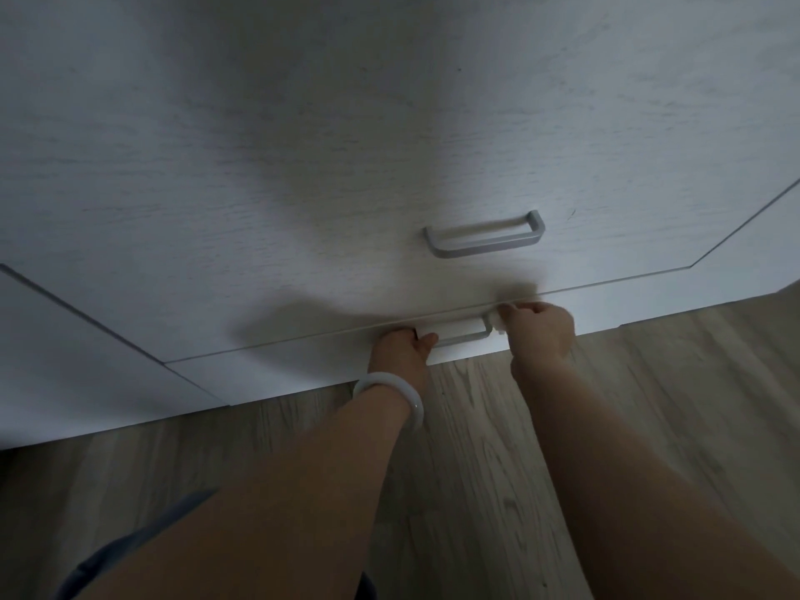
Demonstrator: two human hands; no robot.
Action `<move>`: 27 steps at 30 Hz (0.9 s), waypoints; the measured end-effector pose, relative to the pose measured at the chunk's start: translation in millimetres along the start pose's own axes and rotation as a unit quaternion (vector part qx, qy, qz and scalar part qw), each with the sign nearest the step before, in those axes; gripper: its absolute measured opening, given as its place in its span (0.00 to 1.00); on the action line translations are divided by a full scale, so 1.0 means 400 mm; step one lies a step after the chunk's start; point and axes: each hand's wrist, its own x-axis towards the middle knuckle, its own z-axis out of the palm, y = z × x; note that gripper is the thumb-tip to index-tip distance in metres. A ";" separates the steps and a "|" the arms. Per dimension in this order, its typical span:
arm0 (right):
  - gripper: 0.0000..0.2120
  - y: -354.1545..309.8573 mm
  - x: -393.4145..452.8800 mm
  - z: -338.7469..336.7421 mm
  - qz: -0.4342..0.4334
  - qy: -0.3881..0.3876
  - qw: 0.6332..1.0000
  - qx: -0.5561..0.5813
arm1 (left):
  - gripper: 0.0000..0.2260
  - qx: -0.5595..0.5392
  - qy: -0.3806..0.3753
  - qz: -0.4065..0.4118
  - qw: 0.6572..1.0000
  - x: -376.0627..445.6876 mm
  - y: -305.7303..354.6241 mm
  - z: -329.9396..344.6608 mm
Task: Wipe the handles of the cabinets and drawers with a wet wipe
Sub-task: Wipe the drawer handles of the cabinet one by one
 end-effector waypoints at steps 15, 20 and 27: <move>0.09 0.067 -0.059 0.000 0.038 -0.063 0.987 0.142 | 0.19 -0.008 -0.010 -0.026 1.000 -0.005 0.023 -0.009; 0.03 0.069 -0.080 0.031 -0.019 -0.021 0.999 0.038 | 0.21 0.008 -0.013 -0.025 1.000 -0.002 0.027 -0.006; 0.07 0.071 -0.138 0.083 0.080 -0.079 0.987 0.112 | 0.19 0.033 -0.010 -0.014 0.999 0.011 0.022 -0.007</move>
